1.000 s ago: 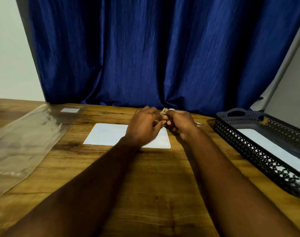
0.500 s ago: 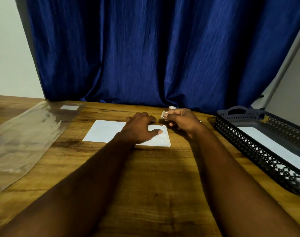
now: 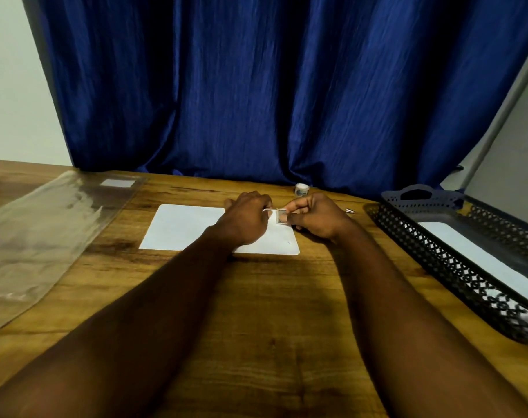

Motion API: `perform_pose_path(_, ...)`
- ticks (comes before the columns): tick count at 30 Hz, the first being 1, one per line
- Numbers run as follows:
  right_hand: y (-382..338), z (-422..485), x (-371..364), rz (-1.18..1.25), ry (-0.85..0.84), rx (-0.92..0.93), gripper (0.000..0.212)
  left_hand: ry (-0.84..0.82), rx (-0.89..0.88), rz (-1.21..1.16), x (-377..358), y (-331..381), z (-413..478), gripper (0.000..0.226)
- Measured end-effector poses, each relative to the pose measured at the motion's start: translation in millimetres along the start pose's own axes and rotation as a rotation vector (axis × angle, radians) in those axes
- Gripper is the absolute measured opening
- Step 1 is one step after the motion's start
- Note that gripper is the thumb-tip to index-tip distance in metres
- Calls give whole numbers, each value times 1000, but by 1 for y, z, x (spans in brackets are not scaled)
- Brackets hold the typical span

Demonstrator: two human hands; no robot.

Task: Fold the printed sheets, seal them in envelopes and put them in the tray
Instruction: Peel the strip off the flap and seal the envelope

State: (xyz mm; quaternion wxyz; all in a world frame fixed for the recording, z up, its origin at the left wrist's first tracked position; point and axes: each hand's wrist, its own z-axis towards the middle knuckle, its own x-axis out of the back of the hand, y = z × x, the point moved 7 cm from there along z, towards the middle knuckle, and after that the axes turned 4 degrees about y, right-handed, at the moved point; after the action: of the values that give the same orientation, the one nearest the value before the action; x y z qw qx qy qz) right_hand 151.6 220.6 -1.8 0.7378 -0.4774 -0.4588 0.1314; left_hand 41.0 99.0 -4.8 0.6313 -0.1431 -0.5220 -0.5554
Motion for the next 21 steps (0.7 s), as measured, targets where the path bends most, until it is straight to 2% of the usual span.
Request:
perform_pose_path(6,-6,4,-1,35,85,107,18,80,77,-83,9,-1,1,15)
perform_pose_path(8,-9,4,-1,50,83,129,25,101,86,-89,11,0,2,14)
perform_pose_path(11,-15,1,0,86,58,165,44,120,78,-59,14,3,3,14)
perform_pose_path(21,-23,-1,5,-31,120,140,59,209,-22,-103,22,8,1,13)
